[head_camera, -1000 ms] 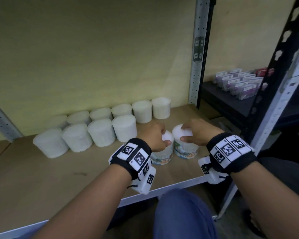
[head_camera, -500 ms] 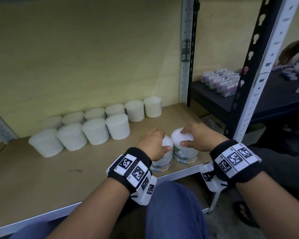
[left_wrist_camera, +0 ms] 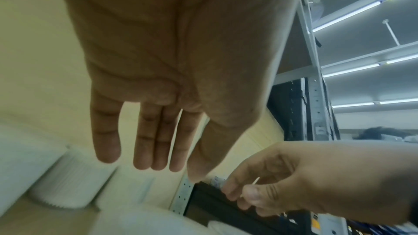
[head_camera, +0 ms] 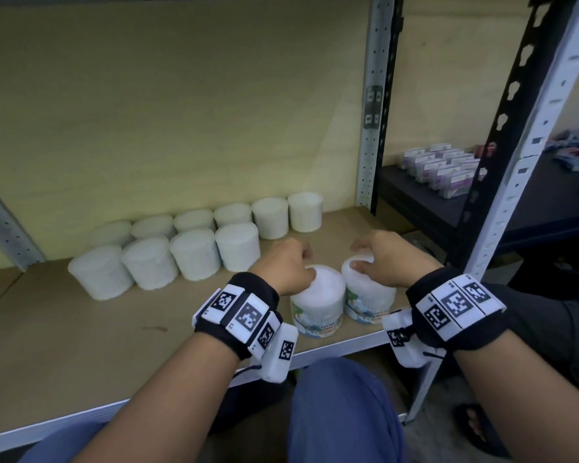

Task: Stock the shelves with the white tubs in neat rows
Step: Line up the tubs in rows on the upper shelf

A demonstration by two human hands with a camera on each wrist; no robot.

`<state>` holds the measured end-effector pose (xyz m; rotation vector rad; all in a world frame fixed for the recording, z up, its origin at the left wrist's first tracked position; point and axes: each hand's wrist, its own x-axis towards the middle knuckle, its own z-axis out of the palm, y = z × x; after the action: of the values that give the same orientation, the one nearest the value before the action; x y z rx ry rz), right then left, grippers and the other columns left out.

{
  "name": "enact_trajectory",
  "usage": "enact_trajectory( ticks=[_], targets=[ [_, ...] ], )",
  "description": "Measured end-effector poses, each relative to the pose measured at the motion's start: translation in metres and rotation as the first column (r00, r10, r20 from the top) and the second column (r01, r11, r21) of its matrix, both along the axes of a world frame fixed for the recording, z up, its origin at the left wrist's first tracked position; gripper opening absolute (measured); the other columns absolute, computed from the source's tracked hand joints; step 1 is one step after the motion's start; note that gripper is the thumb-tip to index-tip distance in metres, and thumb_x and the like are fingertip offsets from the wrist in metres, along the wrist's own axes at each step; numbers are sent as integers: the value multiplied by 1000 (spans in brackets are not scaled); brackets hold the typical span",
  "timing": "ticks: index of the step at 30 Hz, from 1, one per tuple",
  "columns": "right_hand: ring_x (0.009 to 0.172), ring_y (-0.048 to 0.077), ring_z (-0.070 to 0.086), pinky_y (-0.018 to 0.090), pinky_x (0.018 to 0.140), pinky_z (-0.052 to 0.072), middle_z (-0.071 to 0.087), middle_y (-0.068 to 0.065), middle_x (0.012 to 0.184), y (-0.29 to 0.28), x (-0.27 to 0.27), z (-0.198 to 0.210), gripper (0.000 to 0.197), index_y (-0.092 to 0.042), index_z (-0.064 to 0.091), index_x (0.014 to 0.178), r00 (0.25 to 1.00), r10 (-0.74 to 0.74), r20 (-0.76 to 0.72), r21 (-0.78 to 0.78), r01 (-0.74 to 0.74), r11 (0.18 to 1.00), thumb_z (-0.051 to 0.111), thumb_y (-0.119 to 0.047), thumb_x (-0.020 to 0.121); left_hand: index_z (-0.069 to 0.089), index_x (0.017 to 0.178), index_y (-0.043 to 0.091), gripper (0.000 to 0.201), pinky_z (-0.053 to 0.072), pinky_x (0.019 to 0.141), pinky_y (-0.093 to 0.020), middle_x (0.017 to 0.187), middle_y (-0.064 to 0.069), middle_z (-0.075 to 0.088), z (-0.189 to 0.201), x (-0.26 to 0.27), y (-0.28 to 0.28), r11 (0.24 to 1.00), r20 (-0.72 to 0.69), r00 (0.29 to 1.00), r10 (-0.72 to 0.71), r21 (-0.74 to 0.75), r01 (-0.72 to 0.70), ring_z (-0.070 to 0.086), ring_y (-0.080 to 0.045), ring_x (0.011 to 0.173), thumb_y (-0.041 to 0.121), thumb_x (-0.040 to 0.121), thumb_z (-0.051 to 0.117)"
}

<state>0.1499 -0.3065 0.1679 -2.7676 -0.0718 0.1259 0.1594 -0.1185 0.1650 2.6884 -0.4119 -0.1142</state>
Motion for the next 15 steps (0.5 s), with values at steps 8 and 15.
enact_trajectory(
  ticks=[8, 15],
  targets=[
    [112, 17, 59, 23, 88, 44, 61, 3, 126, 70, 21, 14, 37, -16, 61, 124, 992, 79, 101, 156, -94, 983, 64, -29, 90, 55, 128, 15, 43, 40, 87, -21, 129, -1, 56, 11, 20, 78, 989, -4, 990, 139, -47, -139, 55, -16, 116, 28, 88, 61],
    [110, 18, 59, 26, 89, 46, 60, 4, 125, 145, 59, 19, 41, -16, 59, 126, 982, 163, 96, 77, -171, 982, 62, -35, 90, 53, 129, 14, 49, 41, 87, -24, 131, -3, 54, 4, 55, 140, 974, -19, 974, 225, -37, -225, 54, -19, 115, 33, 85, 65]
  ],
)
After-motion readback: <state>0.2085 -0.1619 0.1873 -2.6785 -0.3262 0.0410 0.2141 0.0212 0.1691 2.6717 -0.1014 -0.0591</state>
